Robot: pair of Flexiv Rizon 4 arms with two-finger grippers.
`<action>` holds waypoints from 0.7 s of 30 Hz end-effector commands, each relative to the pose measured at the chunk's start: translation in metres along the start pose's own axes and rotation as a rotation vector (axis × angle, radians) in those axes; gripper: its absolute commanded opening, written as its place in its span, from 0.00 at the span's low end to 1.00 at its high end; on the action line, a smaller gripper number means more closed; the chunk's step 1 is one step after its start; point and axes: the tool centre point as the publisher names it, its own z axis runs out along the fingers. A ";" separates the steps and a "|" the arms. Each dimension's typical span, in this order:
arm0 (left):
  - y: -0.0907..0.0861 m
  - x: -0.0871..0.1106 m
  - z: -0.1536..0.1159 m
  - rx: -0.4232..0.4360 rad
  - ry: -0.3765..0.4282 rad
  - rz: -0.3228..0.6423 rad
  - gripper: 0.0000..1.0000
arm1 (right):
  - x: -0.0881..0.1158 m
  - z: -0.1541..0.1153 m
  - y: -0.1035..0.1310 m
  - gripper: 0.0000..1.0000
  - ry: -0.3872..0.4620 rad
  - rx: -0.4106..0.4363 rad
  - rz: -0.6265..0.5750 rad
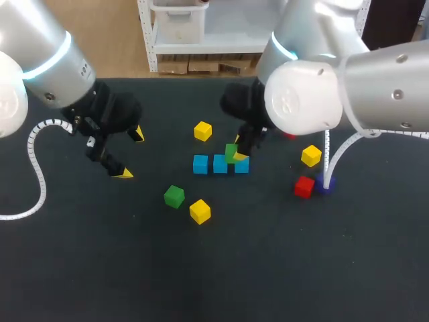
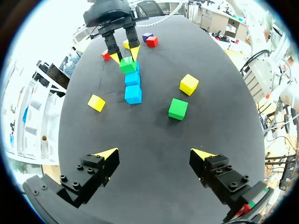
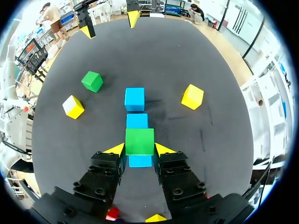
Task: Place the blue cubes, place green cubes on the blue cubes, place the yellow cubes on the green cubes, then place the red cubes on the yellow cubes, and place purple cube on the red cubes.
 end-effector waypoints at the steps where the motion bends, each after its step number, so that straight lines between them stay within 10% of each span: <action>1: 0.000 0.002 0.000 -0.002 -0.005 0.004 1.00 | -0.001 0.002 -0.002 0.32 0.001 -0.009 -0.001; 9: 0.000 0.002 0.000 -0.002 -0.005 0.004 1.00 | -0.002 0.002 -0.002 0.51 0.002 -0.013 -0.001; 14: 0.000 0.002 0.000 -0.002 -0.005 0.004 1.00 | -0.001 0.000 -0.003 1.00 0.005 -0.013 0.001; 21: 0.000 0.002 0.000 -0.002 -0.005 0.004 1.00 | 0.006 -0.018 0.002 1.00 -0.015 0.012 0.010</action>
